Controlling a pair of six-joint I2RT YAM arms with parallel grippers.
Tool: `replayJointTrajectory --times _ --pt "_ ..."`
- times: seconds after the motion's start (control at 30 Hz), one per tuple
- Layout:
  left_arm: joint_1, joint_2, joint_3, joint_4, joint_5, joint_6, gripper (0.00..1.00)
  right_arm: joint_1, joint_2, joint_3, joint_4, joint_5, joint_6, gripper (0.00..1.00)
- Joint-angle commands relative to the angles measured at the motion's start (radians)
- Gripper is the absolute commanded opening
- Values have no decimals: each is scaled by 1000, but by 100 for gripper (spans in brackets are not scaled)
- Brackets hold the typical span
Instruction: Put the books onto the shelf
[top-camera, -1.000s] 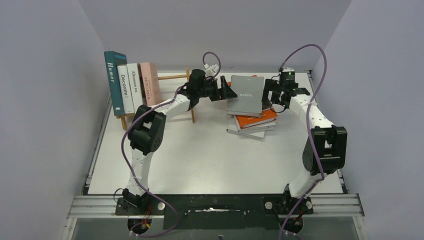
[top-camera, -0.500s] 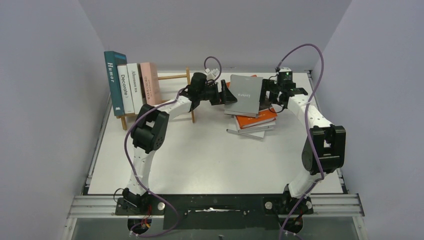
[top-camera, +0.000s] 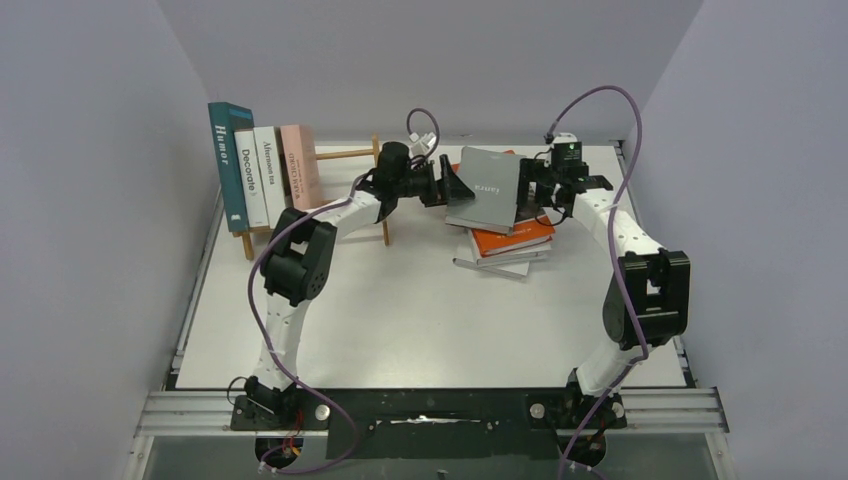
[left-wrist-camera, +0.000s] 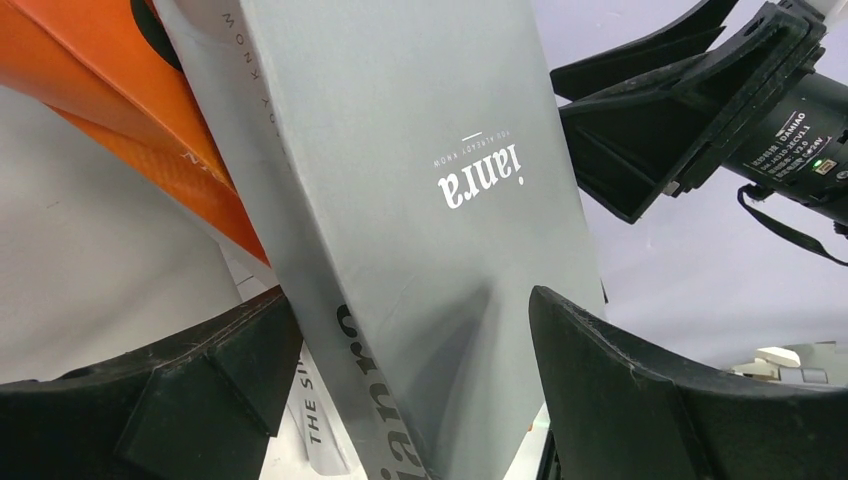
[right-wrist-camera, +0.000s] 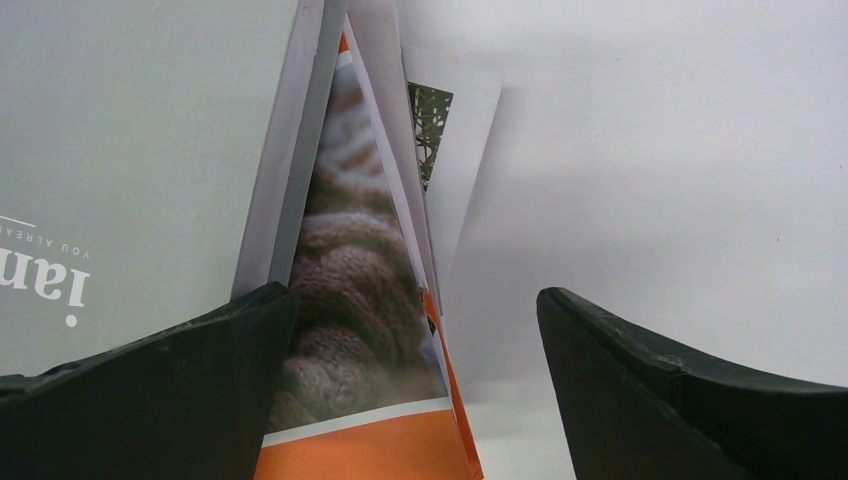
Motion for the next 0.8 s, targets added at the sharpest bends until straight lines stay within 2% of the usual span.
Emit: replayJointTrajectory --times 0.0,0.37,0.57,0.73,0.77 --pt "-12 6 13 105 92 -23 82 38 18 56 66 -38 -17 98" --pt "-18 -10 -52 234 155 -84 82 67 25 59 90 -48 -24 98" --pt "-20 -39 -67 245 144 -80 82 76 14 49 102 -43 -26 98" --pt "-20 -66 -78 227 131 -60 68 82 -4 35 115 -42 -26 98" --pt "-20 -74 -83 224 128 -52 62 84 -7 33 117 -41 -27 98"
